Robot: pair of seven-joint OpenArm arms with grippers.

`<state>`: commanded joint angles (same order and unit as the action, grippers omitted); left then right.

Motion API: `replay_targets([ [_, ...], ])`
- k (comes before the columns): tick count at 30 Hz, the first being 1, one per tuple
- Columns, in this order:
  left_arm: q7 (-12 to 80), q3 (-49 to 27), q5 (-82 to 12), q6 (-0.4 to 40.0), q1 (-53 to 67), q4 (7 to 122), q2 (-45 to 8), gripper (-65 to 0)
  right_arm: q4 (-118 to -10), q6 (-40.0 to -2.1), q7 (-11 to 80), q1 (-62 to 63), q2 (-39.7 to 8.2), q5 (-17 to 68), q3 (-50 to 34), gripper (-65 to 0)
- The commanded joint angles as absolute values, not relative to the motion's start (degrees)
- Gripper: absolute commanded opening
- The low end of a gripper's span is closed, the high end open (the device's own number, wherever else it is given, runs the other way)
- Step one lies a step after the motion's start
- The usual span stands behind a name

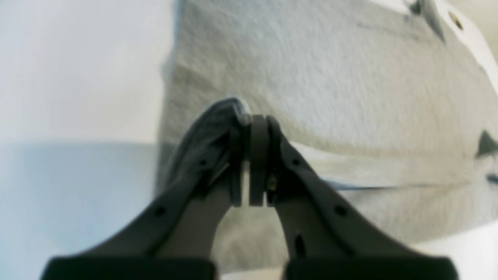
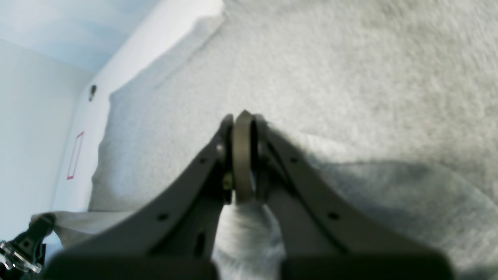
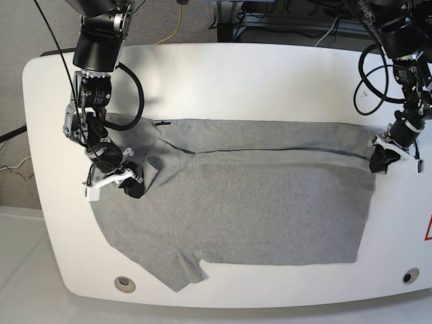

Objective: Fold the T-shirt properly
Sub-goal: 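Lay the lifted edge back over the shirt body with both grippers, then open both grippers and raise them off the folded edge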

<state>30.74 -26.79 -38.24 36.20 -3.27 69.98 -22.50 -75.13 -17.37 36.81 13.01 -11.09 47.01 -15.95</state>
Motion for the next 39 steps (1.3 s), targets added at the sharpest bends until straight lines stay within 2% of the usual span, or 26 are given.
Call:
replay_targets([
  [9, 29.5, -26.2, -38.7, 36.8, -3.6, 68.8, -22.9, -65.0, -73.5, -16.9, 36.5, 13.9, -11.1, 47.5, -15.9, -65.0],
  [11, 29.3, -26.5, -38.7, 36.8, -3.6, 68.6, -22.9, -61.4, -73.3, -16.9, 36.4, 14.0, -11.3, 47.5, -16.0, -65.0],
  [15, 29.9, -26.9, -38.0, 36.9, -3.7, 68.4, -22.8, -43.9, -73.1, -17.4, 35.9, 14.0, -11.3, 47.4, -16.2, -55.5],
  [17, 30.1, -26.9, -37.7, 36.8, -3.8, 68.2, -22.9, -35.8, -72.8, -17.5, 35.7, 14.1, -11.4, 47.1, -16.3, -48.0],
  [21, 30.3, -26.9, -37.3, 36.6, -4.0, 68.0, -23.0, -27.8, -72.7, -17.5, 35.1, 14.1, -11.8, 45.5, -16.4, -35.2],
  [25, 30.1, -26.7, -35.2, 36.8, -3.6, 67.6, -23.3, -24.3, -73.8, -18.0, 35.2, 13.5, -12.2, 44.6, -16.6, -26.5],
  [33, 30.6, -27.0, -32.4, 36.8, -1.6, 69.6, -23.6, -25.8, -82.4, -18.3, 37.3, 10.0, -14.1, 43.5, -17.4, -26.1],
  [35, 30.5, -27.2, -32.6, 37.1, 1.9, 72.4, -23.7, -28.3, -89.7, -18.1, 39.2, 6.5, -15.5, 43.6, -17.3, -26.4],
  [39, 30.6, -27.3, -33.1, 37.8, 5.4, 76.3, -24.0, -31.5, -97.4, -18.0, 40.9, 2.3, -16.6, 43.9, -18.3, -26.3],
])
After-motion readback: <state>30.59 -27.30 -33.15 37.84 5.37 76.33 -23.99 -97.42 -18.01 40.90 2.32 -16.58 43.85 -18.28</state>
